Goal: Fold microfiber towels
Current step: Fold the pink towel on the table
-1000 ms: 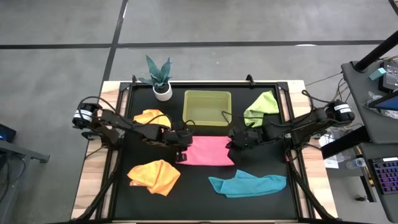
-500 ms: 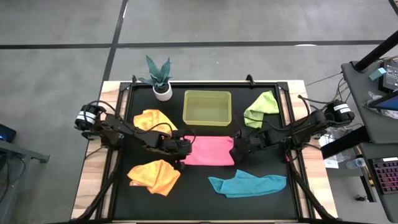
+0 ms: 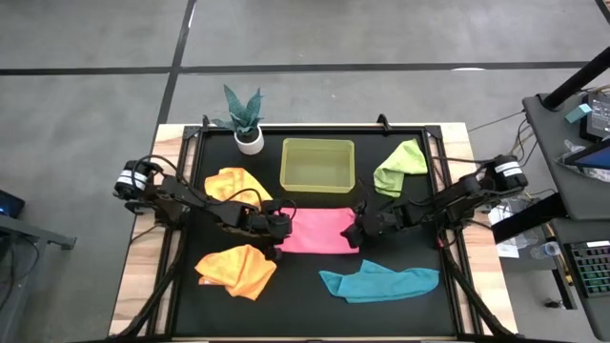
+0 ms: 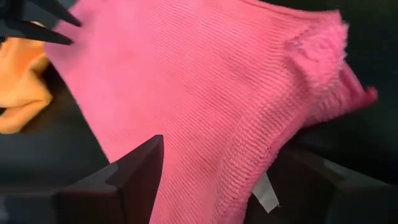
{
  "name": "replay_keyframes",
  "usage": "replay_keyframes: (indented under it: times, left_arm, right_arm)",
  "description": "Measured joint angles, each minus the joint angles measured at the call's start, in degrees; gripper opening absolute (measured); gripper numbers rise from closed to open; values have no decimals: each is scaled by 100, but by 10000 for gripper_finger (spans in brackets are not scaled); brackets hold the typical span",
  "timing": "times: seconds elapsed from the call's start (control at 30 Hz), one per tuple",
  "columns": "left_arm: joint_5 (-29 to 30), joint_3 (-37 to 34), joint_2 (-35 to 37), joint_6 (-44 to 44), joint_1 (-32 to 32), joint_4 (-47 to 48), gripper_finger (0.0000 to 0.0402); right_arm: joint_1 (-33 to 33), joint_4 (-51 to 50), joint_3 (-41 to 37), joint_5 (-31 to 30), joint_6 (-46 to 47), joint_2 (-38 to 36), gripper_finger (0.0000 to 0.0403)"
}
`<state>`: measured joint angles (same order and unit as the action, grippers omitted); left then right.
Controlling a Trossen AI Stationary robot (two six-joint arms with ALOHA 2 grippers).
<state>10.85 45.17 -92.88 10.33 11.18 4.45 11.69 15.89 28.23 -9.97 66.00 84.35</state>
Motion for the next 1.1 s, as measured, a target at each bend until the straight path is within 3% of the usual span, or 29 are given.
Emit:
replay_keyframes:
  times: [0.33, 0.67, 0.83, 1.1]
  left_arm:
    - [1, -8, 0, 0, -2, -4, 72]
    - [220, -9, 76, -154, -4, -27, 72]
    - [289, 187, 509, -348, -2, 527, 72]
    - [295, -185, 998, -130, -2, 701, 72]
  right_arm:
    - [-34, 303, 176, -171, -254, 341, 230]
    - [-21, 339, 166, -609, -677, 380, 24]
    - [-21, 62, 161, -557, -882, 117, 11]
    - [-21, -2066, 208, -556, -901, -1096, 9]
